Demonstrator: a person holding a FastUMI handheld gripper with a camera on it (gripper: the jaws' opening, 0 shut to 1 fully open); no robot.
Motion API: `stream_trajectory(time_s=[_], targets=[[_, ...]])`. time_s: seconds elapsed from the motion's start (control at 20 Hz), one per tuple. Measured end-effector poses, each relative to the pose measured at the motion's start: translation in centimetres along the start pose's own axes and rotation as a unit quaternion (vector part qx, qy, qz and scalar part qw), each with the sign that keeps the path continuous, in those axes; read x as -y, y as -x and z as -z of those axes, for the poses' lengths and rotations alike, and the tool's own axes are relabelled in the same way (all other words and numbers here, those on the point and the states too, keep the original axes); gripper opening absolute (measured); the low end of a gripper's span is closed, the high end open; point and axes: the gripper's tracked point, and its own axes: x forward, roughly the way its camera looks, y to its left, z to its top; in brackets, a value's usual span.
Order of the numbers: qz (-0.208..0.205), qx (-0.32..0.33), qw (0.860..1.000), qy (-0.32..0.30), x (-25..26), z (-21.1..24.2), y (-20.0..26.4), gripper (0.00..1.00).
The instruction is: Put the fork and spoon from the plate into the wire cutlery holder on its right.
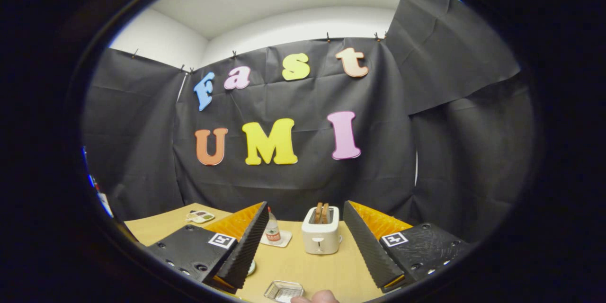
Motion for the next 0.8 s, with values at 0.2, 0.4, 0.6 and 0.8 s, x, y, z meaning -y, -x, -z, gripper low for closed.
stream_trajectory(time_s=[0.2,0.4,0.6,0.8], targets=[[-0.009,-0.025,1.0,0.009,-2.7,2.2,-1.0,0.95],[-0.013,-0.045,0.999,0.022,-6.7,3.6,-2.0,0.96],[-0.02,-0.1,0.994,0.033,-12.4,7.6,-3.3,0.96],[-0.013,-0.179,0.983,0.049,-17.3,14.4,-4.7,0.96]])
